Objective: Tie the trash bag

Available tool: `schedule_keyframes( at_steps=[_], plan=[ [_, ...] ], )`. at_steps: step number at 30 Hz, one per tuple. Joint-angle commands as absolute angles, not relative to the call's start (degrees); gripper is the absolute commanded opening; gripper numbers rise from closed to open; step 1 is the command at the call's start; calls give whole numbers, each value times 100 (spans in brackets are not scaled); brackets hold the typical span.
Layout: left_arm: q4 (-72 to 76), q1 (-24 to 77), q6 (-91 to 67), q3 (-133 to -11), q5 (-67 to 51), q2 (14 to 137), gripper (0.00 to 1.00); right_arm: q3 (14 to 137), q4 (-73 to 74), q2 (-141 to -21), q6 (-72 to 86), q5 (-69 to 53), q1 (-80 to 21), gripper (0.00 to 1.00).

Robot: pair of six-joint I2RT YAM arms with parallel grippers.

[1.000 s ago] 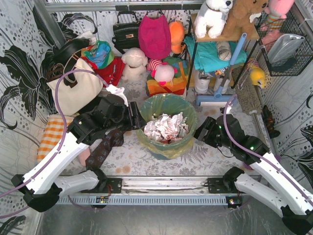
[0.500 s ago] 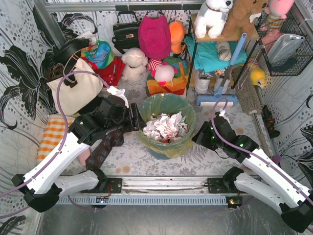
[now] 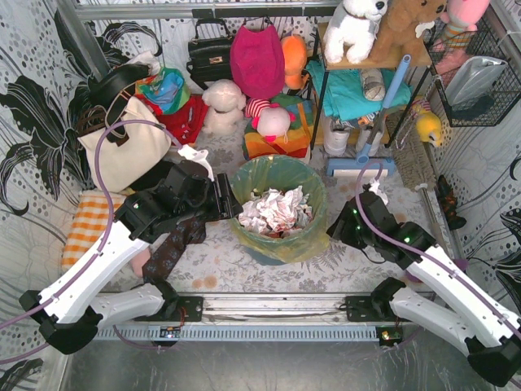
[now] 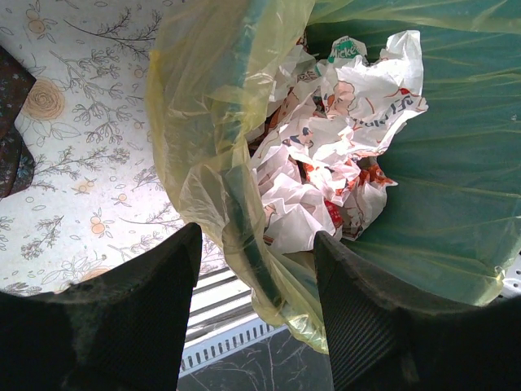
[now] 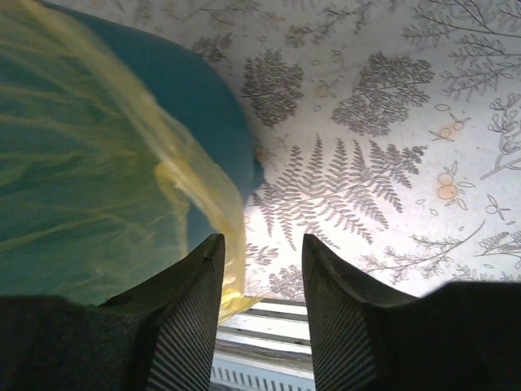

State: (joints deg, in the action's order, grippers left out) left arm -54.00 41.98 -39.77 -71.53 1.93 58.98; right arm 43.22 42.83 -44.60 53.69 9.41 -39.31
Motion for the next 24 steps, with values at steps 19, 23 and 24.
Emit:
schedule_keyframes(
  at_steps=[19, 23, 24],
  plan=[
    [-5315, 4219, -3990, -7110, 217, 5826, 65, 3398, 3020, -4056, 6286, -501, -3964, 42],
    [-5320, 4219, -4014, -7110, 295, 5809, 65, 3574, 3223, -3886, 6283, -401, -3964, 14],
    [-5299, 4219, -4016, -7110, 310, 5786, 65, 3701, 3290, -3837, 6250, -354, -3964, 5]
  ],
)
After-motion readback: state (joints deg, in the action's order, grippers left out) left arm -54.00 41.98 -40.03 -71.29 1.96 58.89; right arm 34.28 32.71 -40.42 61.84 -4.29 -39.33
